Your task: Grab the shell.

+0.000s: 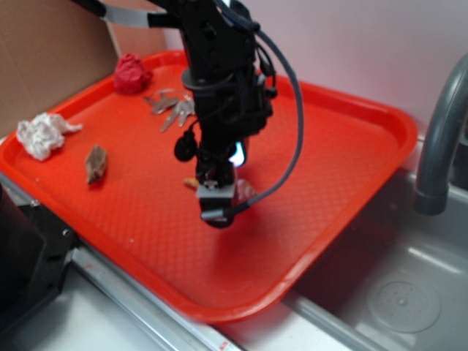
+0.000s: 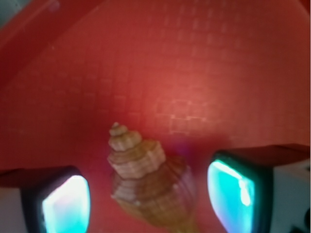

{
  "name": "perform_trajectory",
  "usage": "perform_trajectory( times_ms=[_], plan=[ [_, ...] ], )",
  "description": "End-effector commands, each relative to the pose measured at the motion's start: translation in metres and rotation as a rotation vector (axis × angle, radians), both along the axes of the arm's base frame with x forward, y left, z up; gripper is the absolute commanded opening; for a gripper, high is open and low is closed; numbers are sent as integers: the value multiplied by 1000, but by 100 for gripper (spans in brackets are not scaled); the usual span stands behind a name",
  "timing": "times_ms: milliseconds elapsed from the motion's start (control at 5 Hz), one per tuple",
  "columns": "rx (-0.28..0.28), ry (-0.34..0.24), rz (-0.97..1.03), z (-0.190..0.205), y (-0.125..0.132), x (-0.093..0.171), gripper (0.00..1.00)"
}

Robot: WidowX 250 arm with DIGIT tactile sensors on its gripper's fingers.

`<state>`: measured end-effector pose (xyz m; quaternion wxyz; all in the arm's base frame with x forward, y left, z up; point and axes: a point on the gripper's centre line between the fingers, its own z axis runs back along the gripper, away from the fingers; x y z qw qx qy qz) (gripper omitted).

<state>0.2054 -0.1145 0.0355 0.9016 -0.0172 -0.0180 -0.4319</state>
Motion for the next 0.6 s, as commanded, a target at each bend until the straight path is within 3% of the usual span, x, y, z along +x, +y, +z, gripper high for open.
perform_trajectory(
  times_ms=[0, 400],
  plan=[
    [29, 3, 33, -14, 0, 8, 0],
    [23, -59, 129, 25, 15, -8, 0]
  ],
)
